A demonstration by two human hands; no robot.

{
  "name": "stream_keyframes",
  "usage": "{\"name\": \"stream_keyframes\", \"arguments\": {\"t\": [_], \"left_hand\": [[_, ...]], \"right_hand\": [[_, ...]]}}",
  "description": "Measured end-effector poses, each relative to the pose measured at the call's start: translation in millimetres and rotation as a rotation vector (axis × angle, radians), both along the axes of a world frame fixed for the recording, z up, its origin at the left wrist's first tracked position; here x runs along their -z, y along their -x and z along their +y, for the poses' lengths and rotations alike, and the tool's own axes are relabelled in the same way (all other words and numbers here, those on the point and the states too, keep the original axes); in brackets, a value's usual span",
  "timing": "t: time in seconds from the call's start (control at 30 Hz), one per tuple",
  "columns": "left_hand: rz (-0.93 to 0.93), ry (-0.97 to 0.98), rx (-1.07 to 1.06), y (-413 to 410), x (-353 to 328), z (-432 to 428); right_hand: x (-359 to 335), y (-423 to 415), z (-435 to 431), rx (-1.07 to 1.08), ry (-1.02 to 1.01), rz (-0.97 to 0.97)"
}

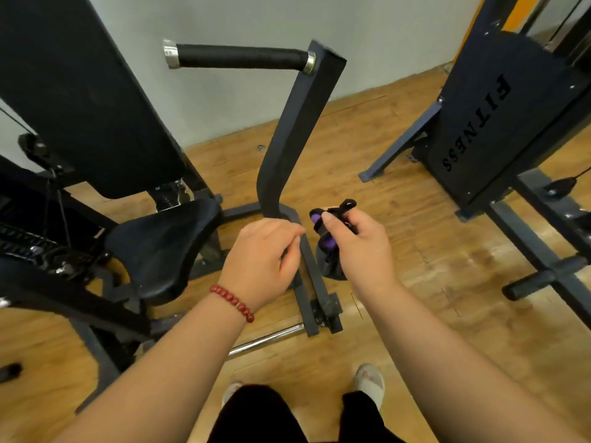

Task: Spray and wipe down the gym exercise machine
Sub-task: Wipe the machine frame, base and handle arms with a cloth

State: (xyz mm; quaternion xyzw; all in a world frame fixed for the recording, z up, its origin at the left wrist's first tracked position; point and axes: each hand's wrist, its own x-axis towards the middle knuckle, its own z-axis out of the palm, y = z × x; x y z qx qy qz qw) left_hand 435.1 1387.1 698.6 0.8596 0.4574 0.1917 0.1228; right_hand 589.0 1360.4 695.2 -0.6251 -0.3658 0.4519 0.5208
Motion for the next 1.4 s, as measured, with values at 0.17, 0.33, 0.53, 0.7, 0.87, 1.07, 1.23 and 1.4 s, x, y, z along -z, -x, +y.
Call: {"name": "stream_keyframes", "arguments": {"t": [0.17,0.33,0.53,0.7,0.87,1.07,1.23,1.4], "left_hand": [[-0.050,0.024,-0.059,-28.9,2.2,17.3],[-0.048,-0.001,-0.094,-34.8,3.7,58.6],[-0.027,-0.080,-0.099,-58.3,-13.7,123.9],[-0.002,-0.169,-0.119,-95.6,-23.2,175.8],[0.054,-0.321,-0.279,-141.9,-34.0,235.8],[0.152,-0.184,-0.442,-179.3,-33.6,289.3],[0.029,-0.375,-0.495,-191.5,-10.1,302.3],[0.008,-0.488,-0.483,-186.2,4.0,309.3]], "right_hand": [[7.1,-28.5,25.6,-0.047,0.043,0.078],[8.5,-37.0,70.1,0.028,0.080,0.189],[8.8,-55.6,137.7,0.187,0.089,0.403],[1.8,-90.4,206.5,0.290,0.058,0.637],[2.2,-123.3,273.7,0.248,0.056,0.662],[11.4,-130.9,316.0,0.086,0.124,0.825],[16.2,-113.6,341.1,-0.090,0.206,1.018],[36.4,-99.4,342.4,-0.109,0.239,1.143]]}}
